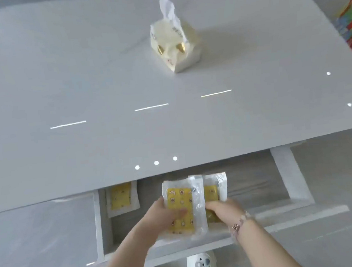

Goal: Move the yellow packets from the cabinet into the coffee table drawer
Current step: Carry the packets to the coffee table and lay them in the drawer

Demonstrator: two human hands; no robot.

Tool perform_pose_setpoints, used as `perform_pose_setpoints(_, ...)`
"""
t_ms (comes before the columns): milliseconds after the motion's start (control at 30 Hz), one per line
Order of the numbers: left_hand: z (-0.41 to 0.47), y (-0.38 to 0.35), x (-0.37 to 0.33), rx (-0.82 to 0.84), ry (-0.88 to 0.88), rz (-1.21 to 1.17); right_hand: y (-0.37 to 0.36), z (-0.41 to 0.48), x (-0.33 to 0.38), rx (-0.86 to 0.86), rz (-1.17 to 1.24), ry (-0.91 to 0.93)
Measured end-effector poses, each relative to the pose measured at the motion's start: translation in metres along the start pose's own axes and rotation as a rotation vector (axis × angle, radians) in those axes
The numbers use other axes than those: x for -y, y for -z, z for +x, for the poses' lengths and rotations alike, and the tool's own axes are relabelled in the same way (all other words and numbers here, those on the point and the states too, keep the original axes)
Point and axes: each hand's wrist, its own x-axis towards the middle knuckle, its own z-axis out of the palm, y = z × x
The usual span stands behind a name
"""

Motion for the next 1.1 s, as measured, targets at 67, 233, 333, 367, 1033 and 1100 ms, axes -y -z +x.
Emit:
perform_pose_setpoints(67,0.025,0.006,0.013,-0.024,-0.013,0.002,-0.014,0.029,0.002,-0.005,-0.068,0.065)
perform_pose_setpoints(233,0.069,0.026,0.057,-0.126,-0.034,-0.013,-0.05,0.079,-0.007,0.077,-0.183,0.183)
perform_pose_setpoints(333,0.094,0.035,0.079,-0.169,-0.092,-0.039,-0.064,0.107,-0.015,0.082,-0.225,0.202)
perform_pose_setpoints(367,0.105,0.037,0.085,-0.169,-0.111,-0.032,-0.069,0.118,-0.017,0.078,-0.244,0.216)
perform_pose_setpoints(1033,0.169,0.048,0.1,-0.705,-0.489,0.747,-0.086,0.184,-0.003,-0.206,-0.414,0.515)
perform_pose_setpoints(1100,0.164,0.05,0.094,-0.778,-0.481,0.977,-0.087,0.184,-0.002,-0.212,-0.419,0.514)
